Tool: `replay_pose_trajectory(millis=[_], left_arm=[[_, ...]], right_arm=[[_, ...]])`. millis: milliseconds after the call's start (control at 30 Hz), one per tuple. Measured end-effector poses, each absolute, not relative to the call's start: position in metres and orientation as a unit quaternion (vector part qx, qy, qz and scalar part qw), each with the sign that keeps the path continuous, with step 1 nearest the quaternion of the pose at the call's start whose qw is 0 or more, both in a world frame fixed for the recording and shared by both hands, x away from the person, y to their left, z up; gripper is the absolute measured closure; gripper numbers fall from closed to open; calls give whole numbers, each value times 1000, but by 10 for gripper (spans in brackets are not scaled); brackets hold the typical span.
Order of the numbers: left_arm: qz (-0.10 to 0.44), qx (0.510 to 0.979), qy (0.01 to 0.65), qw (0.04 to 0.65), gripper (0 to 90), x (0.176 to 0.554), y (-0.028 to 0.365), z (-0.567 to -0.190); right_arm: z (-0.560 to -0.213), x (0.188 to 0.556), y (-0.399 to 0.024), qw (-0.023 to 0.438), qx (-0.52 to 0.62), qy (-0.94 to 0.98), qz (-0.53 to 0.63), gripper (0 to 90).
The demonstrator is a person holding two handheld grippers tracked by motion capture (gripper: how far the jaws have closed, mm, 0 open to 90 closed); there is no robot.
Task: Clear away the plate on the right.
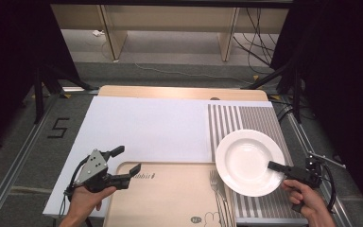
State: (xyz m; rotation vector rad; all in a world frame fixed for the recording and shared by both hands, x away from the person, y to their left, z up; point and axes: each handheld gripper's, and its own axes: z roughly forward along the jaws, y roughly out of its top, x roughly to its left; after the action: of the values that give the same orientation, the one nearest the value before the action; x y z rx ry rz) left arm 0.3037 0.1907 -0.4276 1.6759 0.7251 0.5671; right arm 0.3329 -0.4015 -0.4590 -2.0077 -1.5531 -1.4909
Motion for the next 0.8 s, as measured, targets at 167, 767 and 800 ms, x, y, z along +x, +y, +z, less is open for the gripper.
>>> replay_pose_trajectory(millis=[167,767,800], left_arm=[[243,716,310,576,181,304,191,-428],[244,716,311,575,181,304,191,-428],[243,716,311,576,181,304,191,-428]], right_arm=[[-451,333,-385,114,-671,-526,-510,826],[-446,336,-340,121,-634,-574,-504,826],[-445,336,-338,122,-632,-577,-502,826]])
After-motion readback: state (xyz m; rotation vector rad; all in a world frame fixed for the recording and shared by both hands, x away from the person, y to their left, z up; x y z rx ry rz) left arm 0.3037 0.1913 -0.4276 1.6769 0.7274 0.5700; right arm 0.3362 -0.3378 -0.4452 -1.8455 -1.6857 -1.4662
